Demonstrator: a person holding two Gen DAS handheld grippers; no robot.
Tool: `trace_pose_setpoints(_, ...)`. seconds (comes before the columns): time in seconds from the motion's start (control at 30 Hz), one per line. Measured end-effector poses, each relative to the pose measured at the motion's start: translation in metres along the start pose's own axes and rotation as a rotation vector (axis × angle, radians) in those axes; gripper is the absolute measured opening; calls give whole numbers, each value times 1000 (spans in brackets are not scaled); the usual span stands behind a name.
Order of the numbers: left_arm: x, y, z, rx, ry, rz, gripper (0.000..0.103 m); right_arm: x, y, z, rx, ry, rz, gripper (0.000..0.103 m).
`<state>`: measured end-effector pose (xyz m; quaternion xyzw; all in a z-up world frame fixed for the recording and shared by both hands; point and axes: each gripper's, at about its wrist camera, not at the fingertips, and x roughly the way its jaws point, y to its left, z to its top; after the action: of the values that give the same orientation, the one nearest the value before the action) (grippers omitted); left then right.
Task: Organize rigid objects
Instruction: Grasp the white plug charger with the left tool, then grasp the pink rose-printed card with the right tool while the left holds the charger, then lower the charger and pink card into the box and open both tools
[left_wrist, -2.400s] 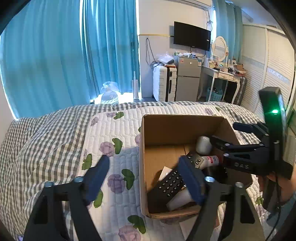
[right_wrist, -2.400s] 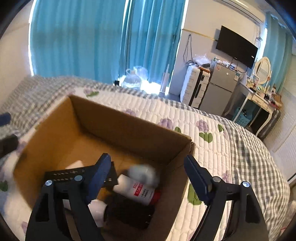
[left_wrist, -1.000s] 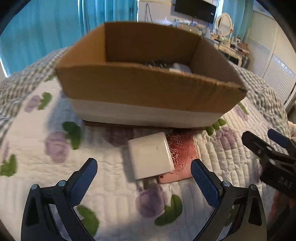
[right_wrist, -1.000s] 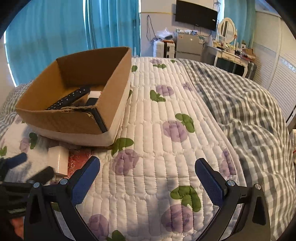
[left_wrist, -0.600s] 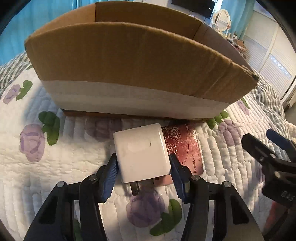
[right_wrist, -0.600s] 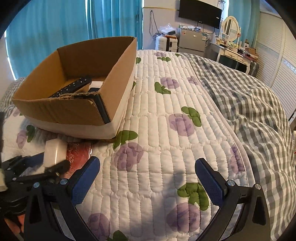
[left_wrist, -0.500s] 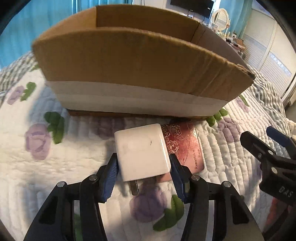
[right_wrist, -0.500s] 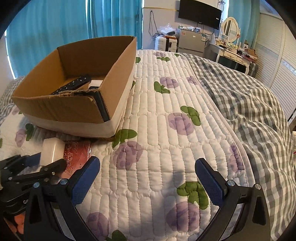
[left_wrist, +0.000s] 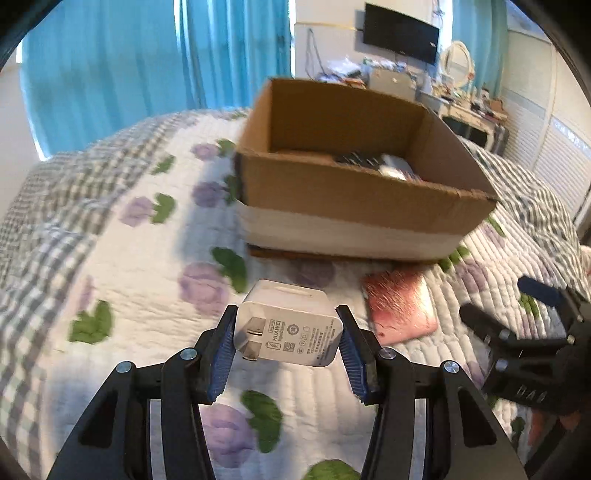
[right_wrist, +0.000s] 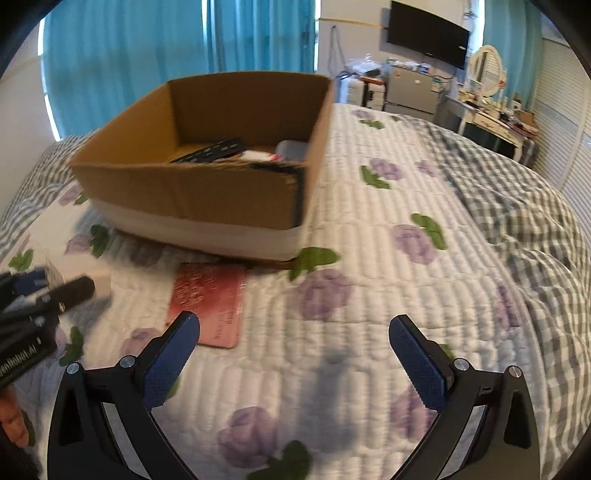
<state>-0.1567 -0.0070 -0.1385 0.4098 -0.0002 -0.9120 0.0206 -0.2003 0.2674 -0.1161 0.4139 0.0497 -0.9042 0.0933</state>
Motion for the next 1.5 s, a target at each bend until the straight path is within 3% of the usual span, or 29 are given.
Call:
trace_pose_setpoints(0.13, -3, 5, 11, -25, -37, 43, 53, 11, 21, 3, -40, 23, 24, 103)
trace_pose_setpoints(0.33, 3, 16, 13, -47, -33, 74, 53, 37, 53, 6, -100, 73, 45, 103)
trace_pose_setpoints(0.43, 9, 19, 12, -58, -14, 77, 53, 54, 61, 9, -100, 111, 63, 96)
trace_pose_setpoints(0.7, 17, 16, 7, -42, 10, 83, 53, 84, 69, 7, -93, 145, 48, 95)
trace_pose_setpoints(0.73, 17, 15, 6, -39, 13, 83, 53, 83, 69, 6, -92, 141, 44, 88)
trace_pose_setpoints(0.8, 18, 13, 5, -32, 21, 87, 53, 76, 68, 5, -109, 132, 34, 72)
trace_pose_setpoints(1.17, -15, 2, 1, -14, 8, 79, 53, 9, 50, 5, -117, 67, 76, 71)
trace_pose_setpoints(1.5, -72, -8, 18, 2, -74, 30, 53, -77, 44, 19, -137, -52, 79, 71)
